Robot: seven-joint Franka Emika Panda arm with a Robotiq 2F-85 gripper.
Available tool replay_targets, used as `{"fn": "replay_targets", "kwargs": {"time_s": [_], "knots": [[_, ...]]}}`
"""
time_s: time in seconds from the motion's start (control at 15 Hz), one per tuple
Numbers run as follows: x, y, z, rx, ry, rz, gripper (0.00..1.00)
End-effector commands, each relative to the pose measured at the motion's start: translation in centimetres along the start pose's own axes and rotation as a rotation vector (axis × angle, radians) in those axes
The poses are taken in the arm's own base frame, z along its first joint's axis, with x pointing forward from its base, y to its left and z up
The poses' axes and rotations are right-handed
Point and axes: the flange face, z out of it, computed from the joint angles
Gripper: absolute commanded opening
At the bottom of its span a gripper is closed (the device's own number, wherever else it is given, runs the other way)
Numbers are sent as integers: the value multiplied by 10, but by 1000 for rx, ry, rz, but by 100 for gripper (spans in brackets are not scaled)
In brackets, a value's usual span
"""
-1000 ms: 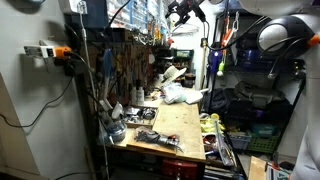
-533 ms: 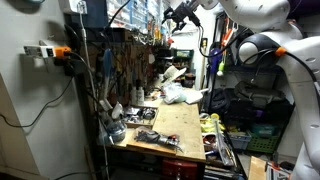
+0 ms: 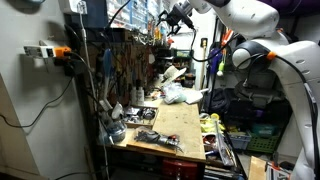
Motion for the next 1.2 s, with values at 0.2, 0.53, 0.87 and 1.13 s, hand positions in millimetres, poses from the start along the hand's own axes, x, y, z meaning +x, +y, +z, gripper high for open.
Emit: {"fn": "replay_targets", "kwargs": {"time_s": [0.2,0.53,0.87,1.13], "knots": [[0,-5,5,-6,16,203,100],[6,-7,8,-30,108,322,100],[3,-10,14,-66,133,344,100],[5,-9,20,-71,166,363,100]]}}
